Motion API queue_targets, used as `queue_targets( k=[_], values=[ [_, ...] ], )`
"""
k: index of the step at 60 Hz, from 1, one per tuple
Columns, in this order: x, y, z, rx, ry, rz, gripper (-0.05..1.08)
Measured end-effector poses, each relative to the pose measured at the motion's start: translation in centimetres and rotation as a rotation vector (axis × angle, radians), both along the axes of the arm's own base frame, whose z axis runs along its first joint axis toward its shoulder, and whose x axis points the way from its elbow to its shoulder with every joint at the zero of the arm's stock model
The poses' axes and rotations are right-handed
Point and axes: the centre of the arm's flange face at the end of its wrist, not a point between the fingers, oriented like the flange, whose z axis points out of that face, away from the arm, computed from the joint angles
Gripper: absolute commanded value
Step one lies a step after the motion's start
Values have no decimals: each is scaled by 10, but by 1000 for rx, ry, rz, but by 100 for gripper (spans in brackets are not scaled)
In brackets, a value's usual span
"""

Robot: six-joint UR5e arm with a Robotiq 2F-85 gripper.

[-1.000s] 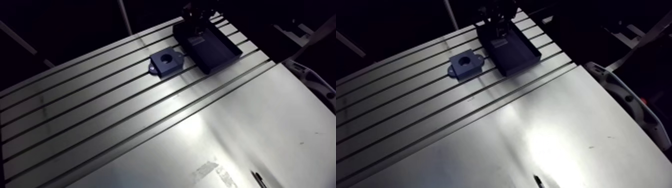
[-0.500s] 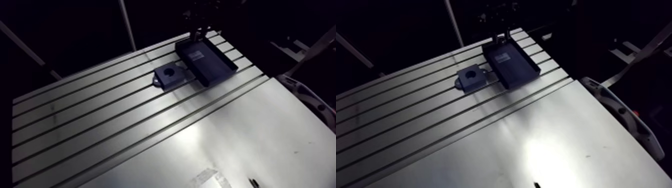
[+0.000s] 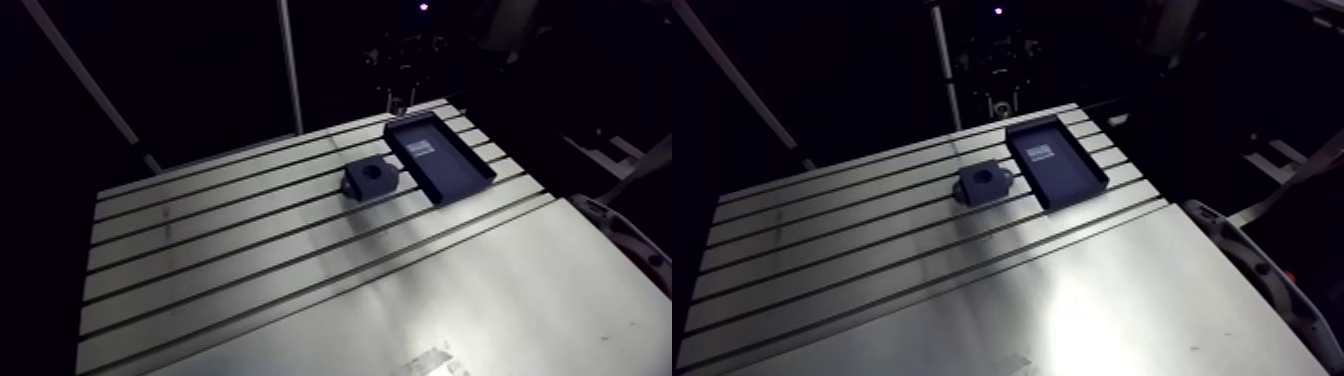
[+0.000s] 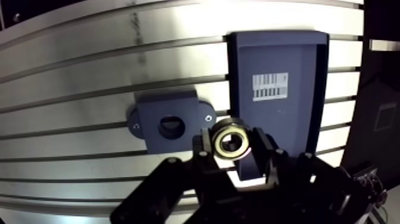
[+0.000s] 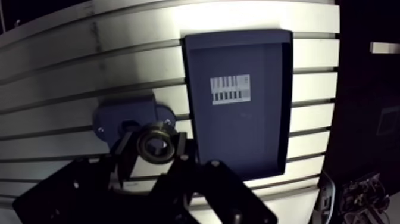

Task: Pick up the bearing and press it into the housing until flush.

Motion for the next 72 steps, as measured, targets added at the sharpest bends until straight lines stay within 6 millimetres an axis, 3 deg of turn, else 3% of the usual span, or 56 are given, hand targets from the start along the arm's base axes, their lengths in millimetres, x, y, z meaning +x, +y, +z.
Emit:
queue_targets(
  k=[30,72],
  values=[
    [23,-50,-20,2,25,34,65],
    [35,-52,-57,-5,18,32,68]
  ],
)
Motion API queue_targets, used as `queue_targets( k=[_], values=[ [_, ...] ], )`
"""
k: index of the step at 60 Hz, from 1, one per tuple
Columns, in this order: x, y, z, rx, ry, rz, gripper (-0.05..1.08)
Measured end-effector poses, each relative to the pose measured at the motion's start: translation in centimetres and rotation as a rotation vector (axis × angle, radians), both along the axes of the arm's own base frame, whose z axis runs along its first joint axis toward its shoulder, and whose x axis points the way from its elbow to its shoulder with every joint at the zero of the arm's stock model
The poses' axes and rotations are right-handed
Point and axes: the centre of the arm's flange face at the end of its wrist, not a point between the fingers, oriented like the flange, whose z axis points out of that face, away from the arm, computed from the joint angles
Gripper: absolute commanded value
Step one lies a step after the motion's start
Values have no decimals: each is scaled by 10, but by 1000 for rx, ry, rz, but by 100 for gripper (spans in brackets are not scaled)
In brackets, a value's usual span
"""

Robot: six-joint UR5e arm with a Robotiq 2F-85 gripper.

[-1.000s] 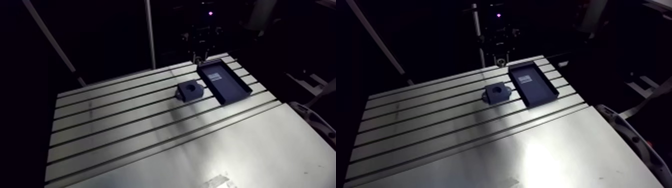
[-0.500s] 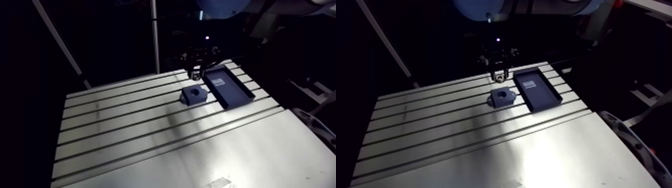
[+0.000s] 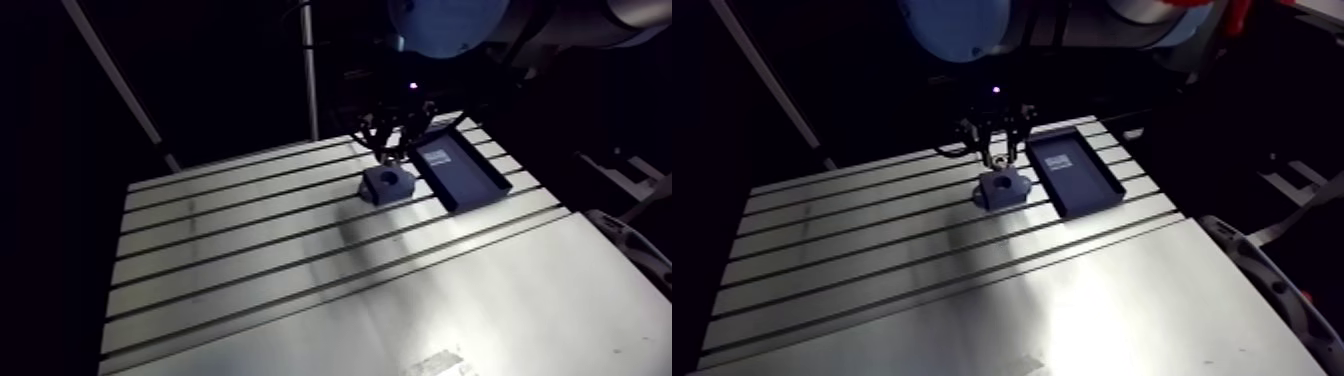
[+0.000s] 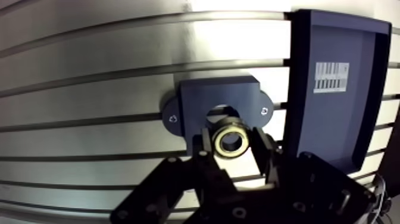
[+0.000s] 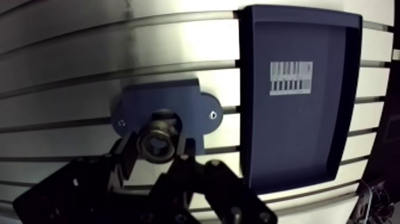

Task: Pick up the bearing and press it into the housing until flush.

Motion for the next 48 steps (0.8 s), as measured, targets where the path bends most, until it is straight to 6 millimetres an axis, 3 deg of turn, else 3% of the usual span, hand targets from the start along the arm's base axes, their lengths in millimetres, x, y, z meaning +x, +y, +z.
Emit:
queue_targets(
  k=[48],
  values=[
    [-3,1,-21,-4,-10,2,69]
  ],
)
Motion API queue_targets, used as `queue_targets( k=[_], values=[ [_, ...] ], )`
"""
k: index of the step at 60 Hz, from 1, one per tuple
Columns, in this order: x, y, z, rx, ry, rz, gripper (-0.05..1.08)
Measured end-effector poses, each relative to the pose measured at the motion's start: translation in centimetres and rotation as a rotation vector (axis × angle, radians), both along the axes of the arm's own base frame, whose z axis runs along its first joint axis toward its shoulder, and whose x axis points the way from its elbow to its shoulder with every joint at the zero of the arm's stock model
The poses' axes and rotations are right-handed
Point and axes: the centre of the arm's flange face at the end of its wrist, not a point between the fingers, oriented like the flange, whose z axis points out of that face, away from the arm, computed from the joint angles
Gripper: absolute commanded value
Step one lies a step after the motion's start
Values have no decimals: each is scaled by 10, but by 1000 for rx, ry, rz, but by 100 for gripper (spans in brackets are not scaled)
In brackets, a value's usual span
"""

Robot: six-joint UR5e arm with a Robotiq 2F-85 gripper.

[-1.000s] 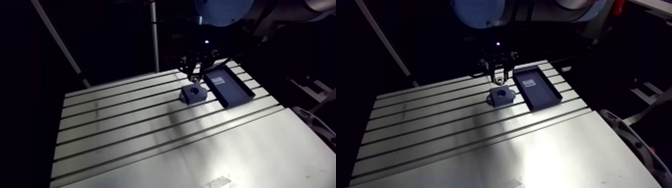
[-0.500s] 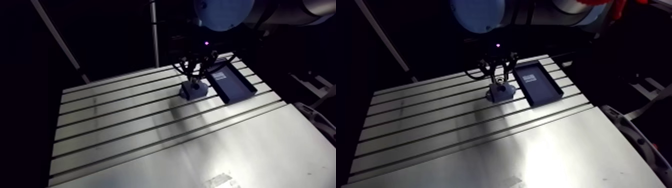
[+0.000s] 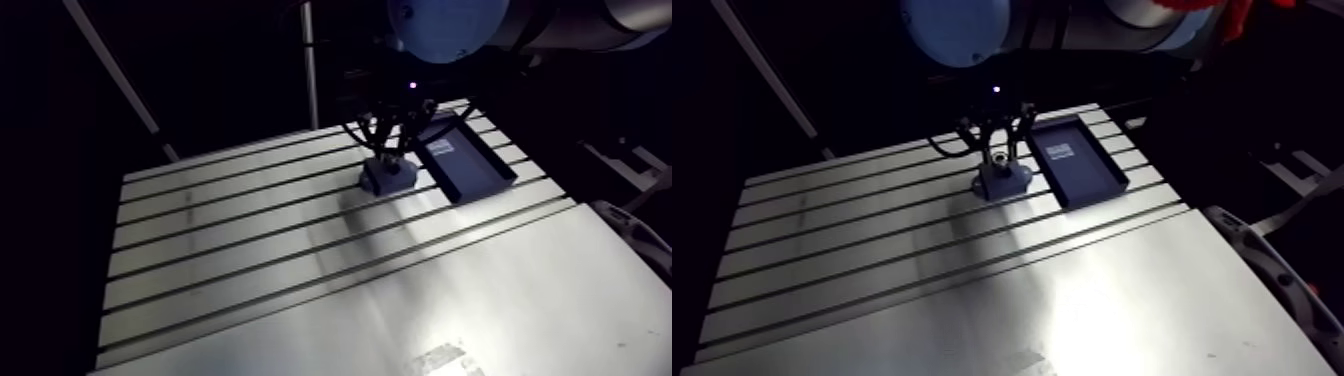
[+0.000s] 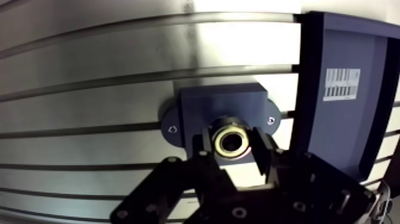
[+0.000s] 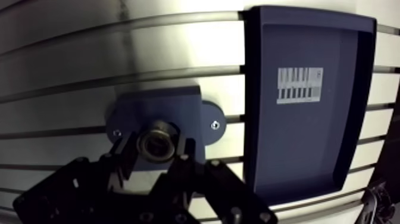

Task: Pick up the bearing and press it into the housing until flush.

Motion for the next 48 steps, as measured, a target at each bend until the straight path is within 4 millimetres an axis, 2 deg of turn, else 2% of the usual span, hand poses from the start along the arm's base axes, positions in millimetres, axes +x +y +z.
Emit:
queue_targets(
  k=[48],
  values=[
    [1,1,-7,-4,-12,-2,69]
  ],
)
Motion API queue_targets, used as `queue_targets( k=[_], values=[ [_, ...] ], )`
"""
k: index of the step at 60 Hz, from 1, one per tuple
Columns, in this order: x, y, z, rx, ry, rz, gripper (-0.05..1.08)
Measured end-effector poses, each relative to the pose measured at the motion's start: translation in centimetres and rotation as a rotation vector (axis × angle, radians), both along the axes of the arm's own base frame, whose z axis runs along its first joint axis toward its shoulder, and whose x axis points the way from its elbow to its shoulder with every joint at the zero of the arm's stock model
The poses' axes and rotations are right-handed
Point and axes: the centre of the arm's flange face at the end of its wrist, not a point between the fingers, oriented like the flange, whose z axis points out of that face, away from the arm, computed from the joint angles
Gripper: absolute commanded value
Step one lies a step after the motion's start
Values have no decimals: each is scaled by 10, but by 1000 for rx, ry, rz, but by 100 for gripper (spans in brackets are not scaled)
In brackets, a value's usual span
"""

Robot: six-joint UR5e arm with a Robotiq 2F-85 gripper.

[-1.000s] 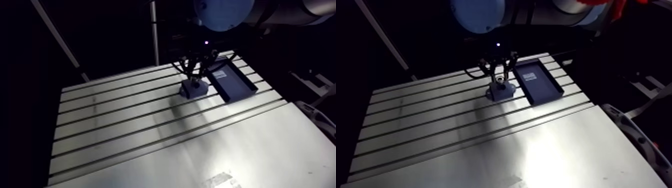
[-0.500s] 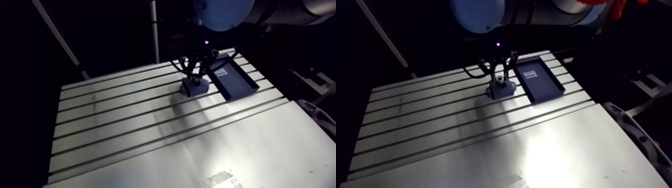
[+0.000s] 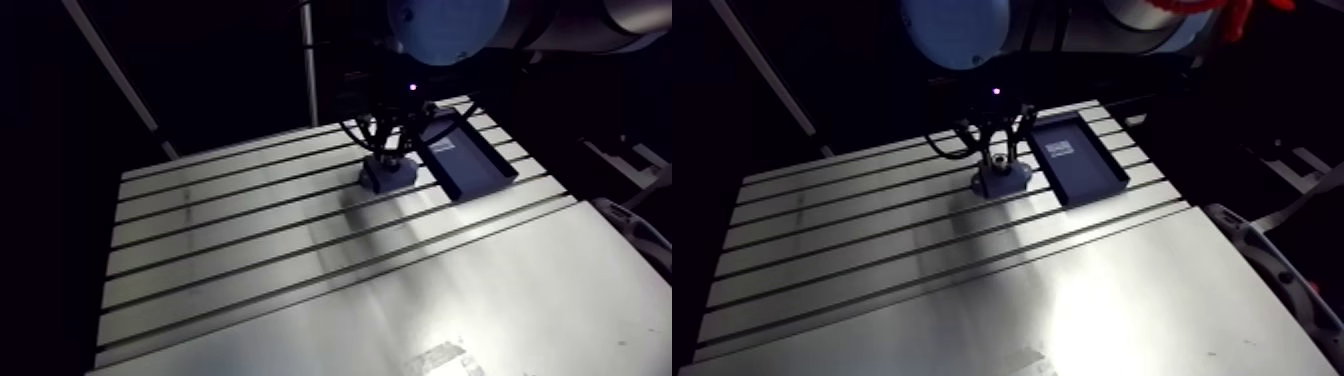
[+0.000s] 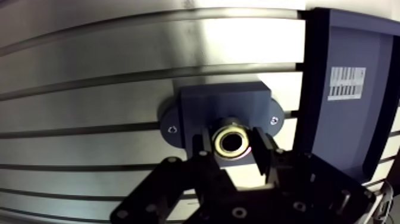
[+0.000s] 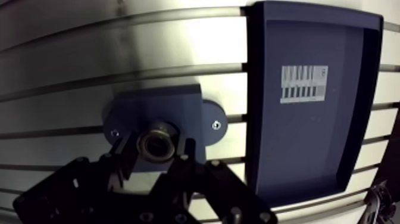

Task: Pick up the bearing and press it into the housing until flush.

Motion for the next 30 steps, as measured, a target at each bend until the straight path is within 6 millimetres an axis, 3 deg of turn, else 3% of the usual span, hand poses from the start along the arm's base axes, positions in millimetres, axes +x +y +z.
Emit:
queue_targets(
  k=[30],
  values=[
    [1,1,-5,-3,-8,-2,69]
  ],
)
